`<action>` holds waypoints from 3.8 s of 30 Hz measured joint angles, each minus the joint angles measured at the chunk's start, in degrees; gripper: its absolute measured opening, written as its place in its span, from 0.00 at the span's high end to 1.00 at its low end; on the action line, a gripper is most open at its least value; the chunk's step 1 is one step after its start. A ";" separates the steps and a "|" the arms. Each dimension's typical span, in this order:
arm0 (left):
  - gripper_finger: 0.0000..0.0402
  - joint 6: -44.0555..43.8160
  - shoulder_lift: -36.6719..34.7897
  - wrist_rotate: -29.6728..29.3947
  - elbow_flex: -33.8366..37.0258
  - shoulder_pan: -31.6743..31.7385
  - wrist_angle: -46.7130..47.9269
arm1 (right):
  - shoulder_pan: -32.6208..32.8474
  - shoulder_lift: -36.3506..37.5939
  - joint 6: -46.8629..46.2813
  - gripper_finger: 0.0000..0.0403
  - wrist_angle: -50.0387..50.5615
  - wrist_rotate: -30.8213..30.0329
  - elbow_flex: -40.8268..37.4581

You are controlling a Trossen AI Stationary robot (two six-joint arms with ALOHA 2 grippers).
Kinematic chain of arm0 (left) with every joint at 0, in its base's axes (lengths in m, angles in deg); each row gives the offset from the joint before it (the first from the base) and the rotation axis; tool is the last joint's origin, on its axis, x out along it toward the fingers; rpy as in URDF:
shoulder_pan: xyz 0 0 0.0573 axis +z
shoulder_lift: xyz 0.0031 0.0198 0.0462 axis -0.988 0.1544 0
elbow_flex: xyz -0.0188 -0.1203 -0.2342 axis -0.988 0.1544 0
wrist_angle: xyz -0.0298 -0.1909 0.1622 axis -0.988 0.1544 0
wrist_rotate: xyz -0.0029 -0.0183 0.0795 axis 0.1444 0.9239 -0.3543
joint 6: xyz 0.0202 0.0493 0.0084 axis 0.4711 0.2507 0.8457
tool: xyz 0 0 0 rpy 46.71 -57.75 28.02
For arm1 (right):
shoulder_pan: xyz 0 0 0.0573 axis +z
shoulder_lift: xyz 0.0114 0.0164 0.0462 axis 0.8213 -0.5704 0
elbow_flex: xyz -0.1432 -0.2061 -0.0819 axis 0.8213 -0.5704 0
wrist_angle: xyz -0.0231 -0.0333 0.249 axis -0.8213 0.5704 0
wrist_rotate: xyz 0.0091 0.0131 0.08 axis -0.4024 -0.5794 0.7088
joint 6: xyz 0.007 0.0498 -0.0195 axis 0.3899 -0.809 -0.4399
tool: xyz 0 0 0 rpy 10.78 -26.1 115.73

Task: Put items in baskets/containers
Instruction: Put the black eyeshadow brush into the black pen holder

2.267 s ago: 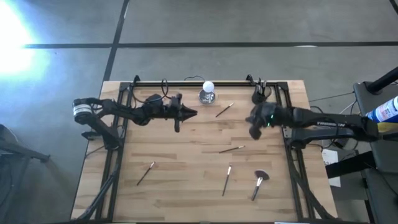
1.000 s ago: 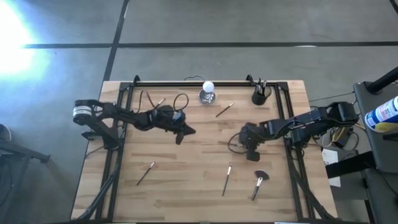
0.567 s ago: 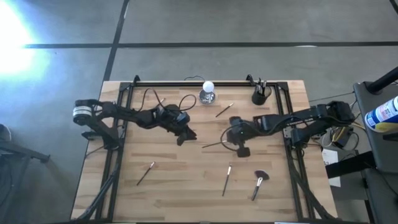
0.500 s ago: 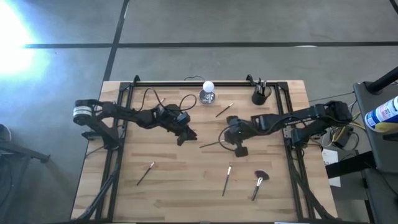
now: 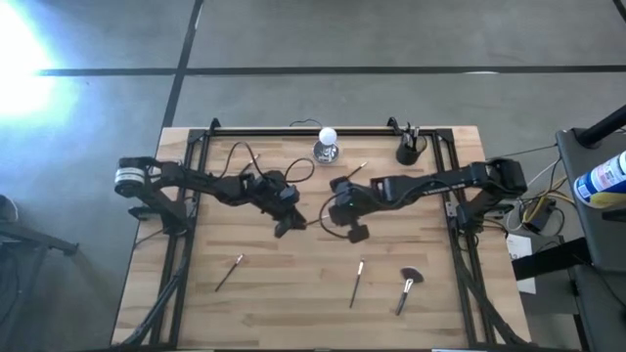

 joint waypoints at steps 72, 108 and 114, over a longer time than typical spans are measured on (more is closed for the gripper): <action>0.99 9.47 7.98 -10.06 3.39 4.13 -49.27 | -11.17 0.09 -36.19 0.90 -90.02 4.76 -25.77; 0.75 6.48 7.90 -12.39 5.38 5.57 -46.90 | -13.77 41.40 -24.16 0.97 -34.34 -20.80 -29.88; 0.75 6.51 7.87 -12.41 5.70 6.23 -46.91 | -18.95 50.67 -25.02 0.97 -20.54 -37.19 -30.67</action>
